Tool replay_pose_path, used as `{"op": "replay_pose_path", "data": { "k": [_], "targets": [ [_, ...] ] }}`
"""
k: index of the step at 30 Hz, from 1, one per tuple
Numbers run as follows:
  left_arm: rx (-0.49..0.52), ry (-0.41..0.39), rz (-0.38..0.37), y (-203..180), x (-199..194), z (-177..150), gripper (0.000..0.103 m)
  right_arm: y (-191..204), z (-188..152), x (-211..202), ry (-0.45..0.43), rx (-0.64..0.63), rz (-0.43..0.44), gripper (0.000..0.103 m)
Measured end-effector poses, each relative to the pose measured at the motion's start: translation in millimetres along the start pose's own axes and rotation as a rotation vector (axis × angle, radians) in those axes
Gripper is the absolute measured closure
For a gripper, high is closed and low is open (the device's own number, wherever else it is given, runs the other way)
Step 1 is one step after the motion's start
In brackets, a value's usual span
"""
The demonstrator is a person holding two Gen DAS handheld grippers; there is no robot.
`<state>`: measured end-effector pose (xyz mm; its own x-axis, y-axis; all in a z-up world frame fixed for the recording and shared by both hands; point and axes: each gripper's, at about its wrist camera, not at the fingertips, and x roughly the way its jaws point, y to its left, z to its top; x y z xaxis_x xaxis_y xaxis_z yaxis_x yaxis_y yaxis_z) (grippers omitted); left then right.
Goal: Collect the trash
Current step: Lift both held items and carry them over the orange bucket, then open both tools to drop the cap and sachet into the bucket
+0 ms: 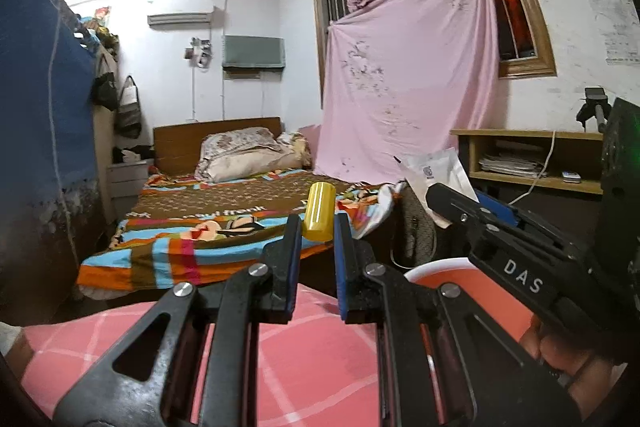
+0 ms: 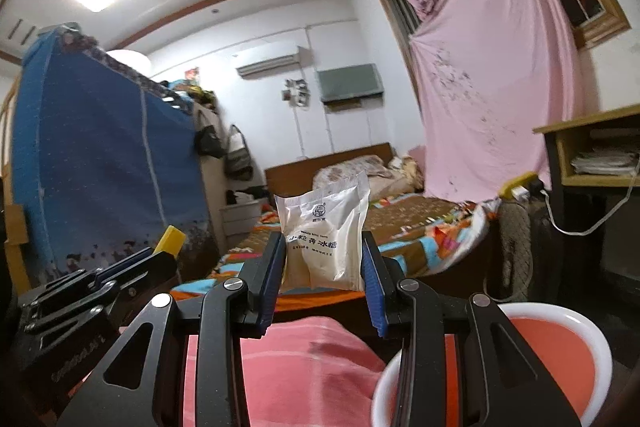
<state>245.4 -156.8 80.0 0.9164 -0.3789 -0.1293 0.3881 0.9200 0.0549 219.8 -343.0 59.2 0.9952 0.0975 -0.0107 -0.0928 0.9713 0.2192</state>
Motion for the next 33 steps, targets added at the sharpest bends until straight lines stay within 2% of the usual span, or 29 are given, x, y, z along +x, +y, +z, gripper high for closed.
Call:
{"op": "replay_pose_path", "data": {
  "k": [8,16,27,33],
  "targets": [
    [-0.019,0.061,-0.071,-15,24,-5,0.103,-31,0,6,0.057,0.025,-0.083,0.068],
    [-0.016,0.179,-0.182,-41,53,-15,0.103,-57,-6,15,0.164,0.069,-0.180,0.068],
    [-0.009,0.344,-0.284,-68,82,-27,0.103,-79,-15,18,0.250,0.123,-0.233,0.065],
    [-0.009,0.399,-0.314,-77,92,-31,0.103,-84,-18,18,0.280,0.145,-0.245,0.064]
  ]
}}
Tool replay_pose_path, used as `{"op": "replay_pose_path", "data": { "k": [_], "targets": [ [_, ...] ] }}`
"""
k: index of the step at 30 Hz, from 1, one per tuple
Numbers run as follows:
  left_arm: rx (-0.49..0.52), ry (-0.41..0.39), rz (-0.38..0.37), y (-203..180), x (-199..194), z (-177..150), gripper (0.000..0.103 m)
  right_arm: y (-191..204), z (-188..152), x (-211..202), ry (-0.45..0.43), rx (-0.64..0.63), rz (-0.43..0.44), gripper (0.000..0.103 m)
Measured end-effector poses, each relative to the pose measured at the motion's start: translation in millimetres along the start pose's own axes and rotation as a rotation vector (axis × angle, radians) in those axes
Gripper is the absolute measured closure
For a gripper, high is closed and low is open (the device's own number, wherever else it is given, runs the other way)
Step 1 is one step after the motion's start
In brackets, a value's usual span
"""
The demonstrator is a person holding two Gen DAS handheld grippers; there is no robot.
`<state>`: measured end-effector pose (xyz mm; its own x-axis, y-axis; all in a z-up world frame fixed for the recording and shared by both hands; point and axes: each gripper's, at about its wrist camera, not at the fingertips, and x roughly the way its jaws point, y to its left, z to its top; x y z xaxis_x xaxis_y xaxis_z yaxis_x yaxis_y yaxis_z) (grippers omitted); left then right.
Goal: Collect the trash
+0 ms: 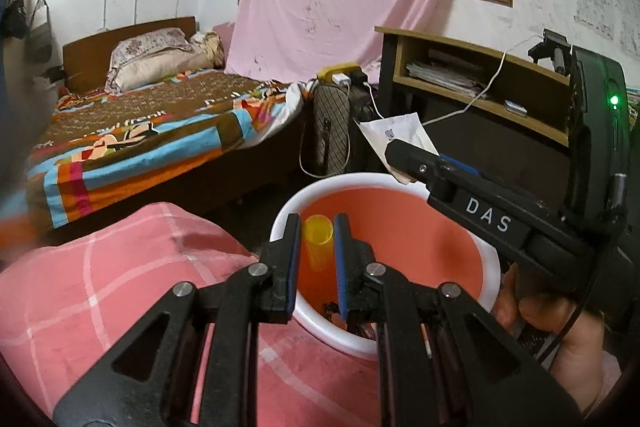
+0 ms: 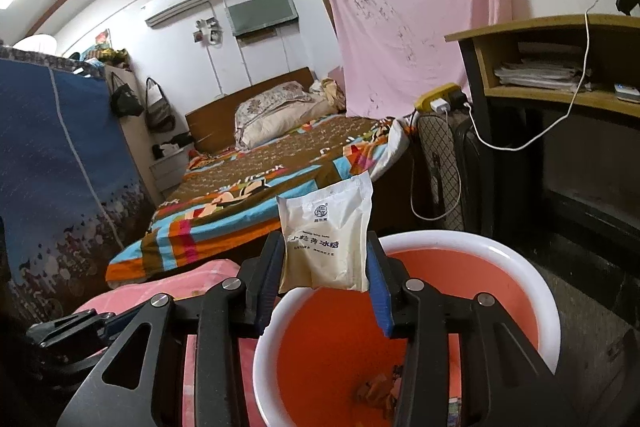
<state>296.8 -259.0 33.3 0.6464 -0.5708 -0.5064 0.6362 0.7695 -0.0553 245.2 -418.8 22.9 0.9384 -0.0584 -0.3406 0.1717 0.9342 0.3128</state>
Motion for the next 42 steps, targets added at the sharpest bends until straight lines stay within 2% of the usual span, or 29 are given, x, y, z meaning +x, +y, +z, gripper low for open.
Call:
{"op": "replay_pose_path", "data": {
  "k": [7,11,25,28,30,34,36,37,39,42],
  "targets": [
    [0.000,0.040,-0.009,-2,7,0,0.103,-5,-1,5,0.035,0.010,-0.019,0.059],
    [-0.019,0.032,0.000,1,5,0,0.098,-7,-2,8,0.055,0.016,-0.023,0.055],
    [-0.125,0.019,0.049,21,3,1,0.084,-10,-4,9,0.066,0.034,-0.039,0.054],
    [-0.141,0.013,0.067,25,-1,0,0.077,-10,-3,9,0.065,0.033,-0.040,0.051],
    [-0.153,0.008,0.078,28,-4,-1,0.071,-10,-3,9,0.064,0.034,-0.038,0.042],
    [-0.196,0.005,0.123,38,-10,-1,0.062,-9,-1,9,0.056,0.030,-0.041,0.039],
    [-0.222,-0.001,0.141,45,-14,-2,0.054,-8,0,9,0.054,0.029,-0.043,0.029],
    [-0.236,-0.006,0.150,48,-17,-2,0.051,-7,1,9,0.050,0.030,-0.042,0.027],
    [-0.264,-0.017,0.169,55,-22,-4,0.040,-5,1,8,0.046,0.024,-0.042,0.027],
    [-0.303,-0.039,0.200,66,-32,-6,0.033,-1,0,8,0.042,0.011,-0.051,0.025]
  ]
}}
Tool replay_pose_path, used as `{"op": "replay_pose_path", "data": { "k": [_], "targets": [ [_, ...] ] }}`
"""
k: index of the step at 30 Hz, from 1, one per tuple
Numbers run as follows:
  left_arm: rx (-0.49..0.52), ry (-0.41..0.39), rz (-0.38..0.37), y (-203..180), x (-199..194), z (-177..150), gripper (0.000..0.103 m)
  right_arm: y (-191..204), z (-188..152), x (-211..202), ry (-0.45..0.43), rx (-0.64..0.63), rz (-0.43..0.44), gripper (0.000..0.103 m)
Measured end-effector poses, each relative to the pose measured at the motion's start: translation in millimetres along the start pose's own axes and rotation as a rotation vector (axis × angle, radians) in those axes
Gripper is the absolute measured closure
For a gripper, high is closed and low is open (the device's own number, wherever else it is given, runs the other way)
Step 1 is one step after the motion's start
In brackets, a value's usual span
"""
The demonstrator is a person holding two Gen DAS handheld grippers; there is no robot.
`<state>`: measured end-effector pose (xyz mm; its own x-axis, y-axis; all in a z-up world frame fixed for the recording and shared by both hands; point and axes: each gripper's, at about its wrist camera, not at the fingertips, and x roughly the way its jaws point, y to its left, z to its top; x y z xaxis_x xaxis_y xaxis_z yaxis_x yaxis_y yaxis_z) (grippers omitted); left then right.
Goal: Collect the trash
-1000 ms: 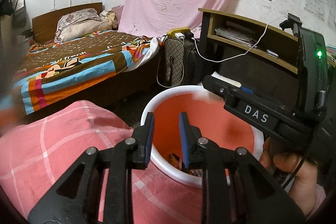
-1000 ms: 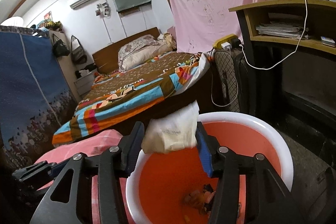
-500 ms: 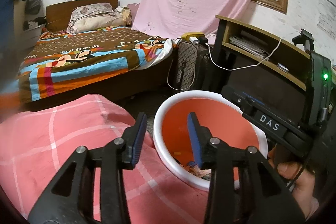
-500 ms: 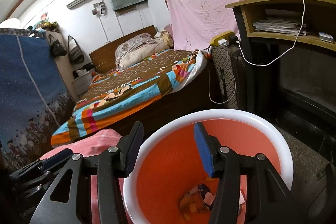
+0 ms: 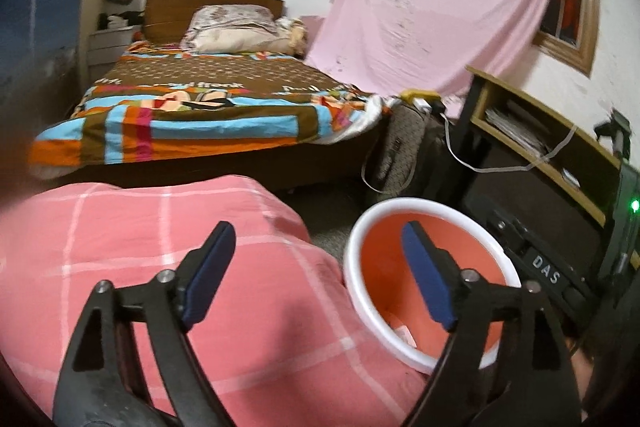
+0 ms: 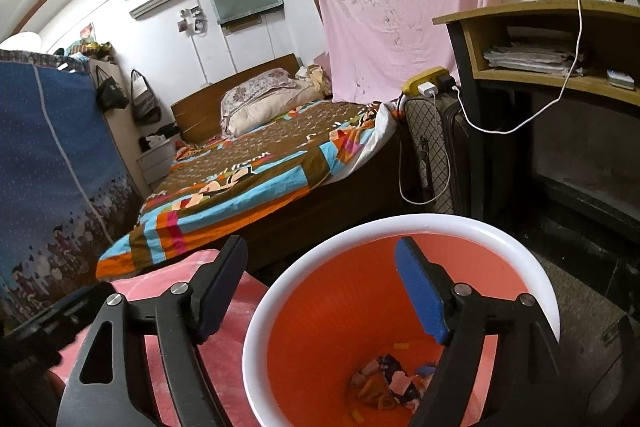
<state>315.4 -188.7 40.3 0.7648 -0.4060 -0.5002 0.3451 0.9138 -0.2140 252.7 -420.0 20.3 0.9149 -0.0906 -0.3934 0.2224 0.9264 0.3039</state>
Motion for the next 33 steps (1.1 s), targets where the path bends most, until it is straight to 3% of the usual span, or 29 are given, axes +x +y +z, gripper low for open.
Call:
{"op": "replay_pose_path", "data": {
  "k": [3,6,20,33],
  "targets": [
    [-0.025,-0.022,0.040,11,-7,0,0.018,5,-1,-1,-0.004,-0.011,-0.008,0.015],
    [-0.041,-0.058,0.086,20,-15,-2,0.015,10,-2,-3,-0.014,-0.030,-0.012,0.000],
    [-0.031,-0.105,0.183,45,-45,-5,0.015,33,-6,-21,-0.086,-0.106,-0.007,0.000],
    [-0.040,-0.182,0.245,64,-92,-18,0.015,61,-11,-58,-0.178,-0.164,0.069,0.000]
  ]
}}
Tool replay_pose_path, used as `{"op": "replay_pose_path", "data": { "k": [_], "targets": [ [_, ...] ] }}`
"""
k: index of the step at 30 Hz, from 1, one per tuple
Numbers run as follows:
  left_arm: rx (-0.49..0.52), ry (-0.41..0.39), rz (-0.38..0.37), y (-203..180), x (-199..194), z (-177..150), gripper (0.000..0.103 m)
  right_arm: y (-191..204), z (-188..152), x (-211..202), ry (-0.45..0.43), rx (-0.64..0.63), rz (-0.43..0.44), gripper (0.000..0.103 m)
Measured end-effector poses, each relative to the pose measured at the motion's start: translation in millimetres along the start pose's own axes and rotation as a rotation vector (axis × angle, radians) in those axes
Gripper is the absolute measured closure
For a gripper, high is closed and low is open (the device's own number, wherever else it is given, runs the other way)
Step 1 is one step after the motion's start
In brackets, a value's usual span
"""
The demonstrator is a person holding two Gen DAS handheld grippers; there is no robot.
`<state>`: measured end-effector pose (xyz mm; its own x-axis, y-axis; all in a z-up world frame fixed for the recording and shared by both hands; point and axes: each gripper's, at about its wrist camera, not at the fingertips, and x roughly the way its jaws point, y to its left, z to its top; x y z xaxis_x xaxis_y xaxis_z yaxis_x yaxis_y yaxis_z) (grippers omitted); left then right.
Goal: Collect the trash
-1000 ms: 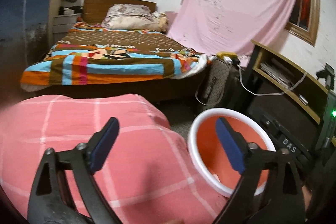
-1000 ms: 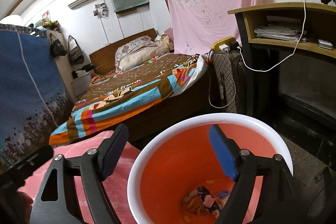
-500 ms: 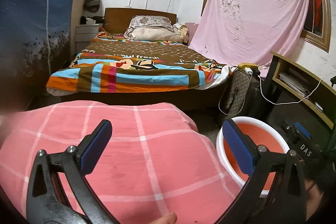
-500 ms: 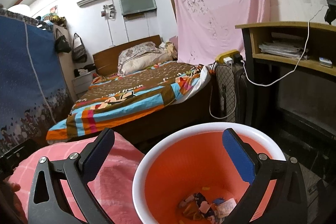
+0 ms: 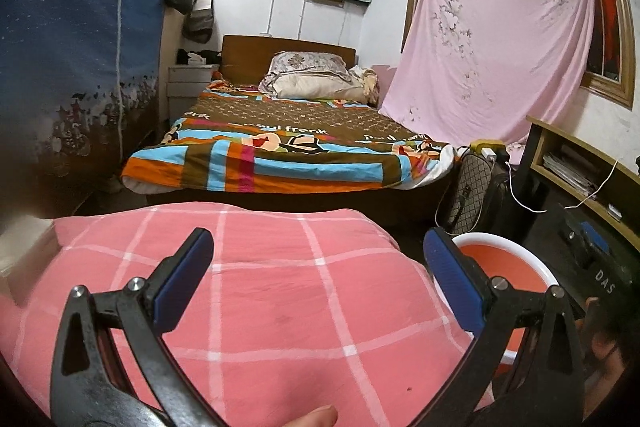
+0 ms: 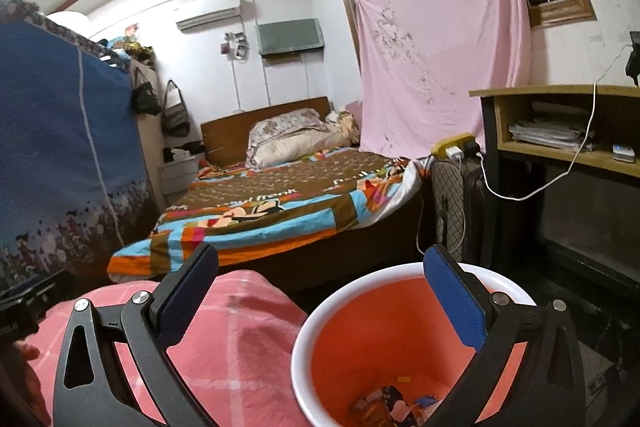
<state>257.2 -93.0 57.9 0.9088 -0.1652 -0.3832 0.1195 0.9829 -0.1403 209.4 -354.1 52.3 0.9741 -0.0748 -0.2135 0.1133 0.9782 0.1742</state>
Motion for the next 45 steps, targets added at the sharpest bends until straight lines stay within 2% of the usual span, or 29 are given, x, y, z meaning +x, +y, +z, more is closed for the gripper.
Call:
{"op": "replay_pose_path", "data": {
  "k": [5,12,24,37,45],
  "targets": [
    [-0.012,-0.026,0.011,11,-18,-4,0.015,13,-5,-15,-0.023,-0.053,0.022,0.000],
    [-0.015,-0.056,0.035,24,-44,-10,0.015,23,-7,-42,-0.074,-0.060,0.058,0.000],
    [-0.021,-0.115,0.077,41,-89,-25,0.015,43,-17,-75,-0.073,-0.104,0.100,0.000],
    [0.014,-0.163,0.126,55,-121,-43,0.015,50,-30,-109,-0.121,-0.112,0.094,0.000],
    [0.001,-0.156,0.141,58,-132,-64,0.015,51,-45,-124,-0.135,-0.123,0.099,0.000]
  ]
}}
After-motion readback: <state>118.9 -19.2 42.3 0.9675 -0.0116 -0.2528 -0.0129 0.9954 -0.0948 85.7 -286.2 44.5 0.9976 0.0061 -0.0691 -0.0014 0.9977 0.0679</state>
